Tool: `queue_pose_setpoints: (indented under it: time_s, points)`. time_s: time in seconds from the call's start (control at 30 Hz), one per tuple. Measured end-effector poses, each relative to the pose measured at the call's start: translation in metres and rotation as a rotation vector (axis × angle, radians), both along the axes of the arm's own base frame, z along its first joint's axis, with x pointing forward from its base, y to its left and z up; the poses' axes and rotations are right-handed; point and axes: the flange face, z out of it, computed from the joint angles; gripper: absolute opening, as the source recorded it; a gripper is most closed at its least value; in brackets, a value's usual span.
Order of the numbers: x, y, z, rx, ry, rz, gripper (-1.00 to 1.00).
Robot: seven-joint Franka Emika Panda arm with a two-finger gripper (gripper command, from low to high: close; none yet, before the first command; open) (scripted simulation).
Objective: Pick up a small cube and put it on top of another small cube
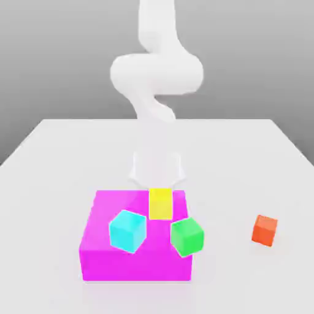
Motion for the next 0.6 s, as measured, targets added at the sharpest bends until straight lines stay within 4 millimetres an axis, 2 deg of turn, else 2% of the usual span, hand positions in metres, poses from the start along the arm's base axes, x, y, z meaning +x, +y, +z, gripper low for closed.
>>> queue_pose_setpoints:
  time_s: [0.07,0.13,0.2,0.3,0.37,0.47,0.57,0.6]
  points:
    - [0.023,0.03,-0.047,-0.045,0.071,0.082,0.0]
    - [0.037,0.059,-0.094,-0.087,0.135,0.162,0.0]
    - [0.044,0.087,-0.14,-0.126,0.197,0.244,0.0]
    - [0.043,0.127,-0.209,-0.183,0.287,0.37,0.0]
    - [0.034,0.151,-0.255,-0.219,0.346,0.456,0.0]
    - [0.01,0.184,-0.322,-0.27,0.433,0.591,0.0]
    - [-0.026,0.21,-0.385,-0.317,0.519,0.731,0.0]
    - [-0.044,0.222,-0.405,-0.337,0.545,0.794,0.0]
